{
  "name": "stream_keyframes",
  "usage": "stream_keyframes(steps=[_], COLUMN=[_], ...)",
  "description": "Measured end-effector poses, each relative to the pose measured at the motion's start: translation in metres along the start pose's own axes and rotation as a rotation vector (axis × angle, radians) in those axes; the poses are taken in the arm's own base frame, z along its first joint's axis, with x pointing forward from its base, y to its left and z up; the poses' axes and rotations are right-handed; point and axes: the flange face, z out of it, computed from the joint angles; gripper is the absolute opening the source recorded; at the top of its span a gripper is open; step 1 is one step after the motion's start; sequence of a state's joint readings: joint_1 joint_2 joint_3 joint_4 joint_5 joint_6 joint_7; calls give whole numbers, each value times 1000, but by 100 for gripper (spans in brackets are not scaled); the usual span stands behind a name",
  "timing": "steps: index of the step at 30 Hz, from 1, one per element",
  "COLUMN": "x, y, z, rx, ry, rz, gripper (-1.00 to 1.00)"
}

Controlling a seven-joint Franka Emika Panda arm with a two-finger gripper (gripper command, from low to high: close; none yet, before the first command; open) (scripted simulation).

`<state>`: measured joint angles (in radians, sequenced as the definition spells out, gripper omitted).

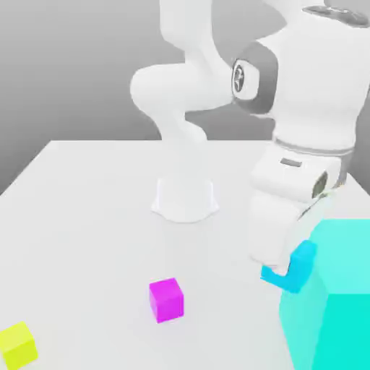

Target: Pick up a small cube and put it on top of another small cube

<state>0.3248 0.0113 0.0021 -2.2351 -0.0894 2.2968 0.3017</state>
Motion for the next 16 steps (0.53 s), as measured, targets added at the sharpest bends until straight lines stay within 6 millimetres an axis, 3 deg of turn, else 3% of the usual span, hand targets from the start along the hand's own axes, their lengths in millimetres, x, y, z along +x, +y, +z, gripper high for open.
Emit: stream_keyframes(steps=[4, 8, 10, 12, 13, 16], x=[4, -9, -23, -40, -42, -41], y=[-50, -104, -134, -162, -163, -162], z=[-49, -91, -80, -52, -41, -41], rx=[19, 41, 52, 56, 57, 57], ry=[-21, -50, -65, -68, -69, -69], rz=[50, 67, 33, -18, -18, -15], gripper=[-100, -100, -100, -100, 100, 100])
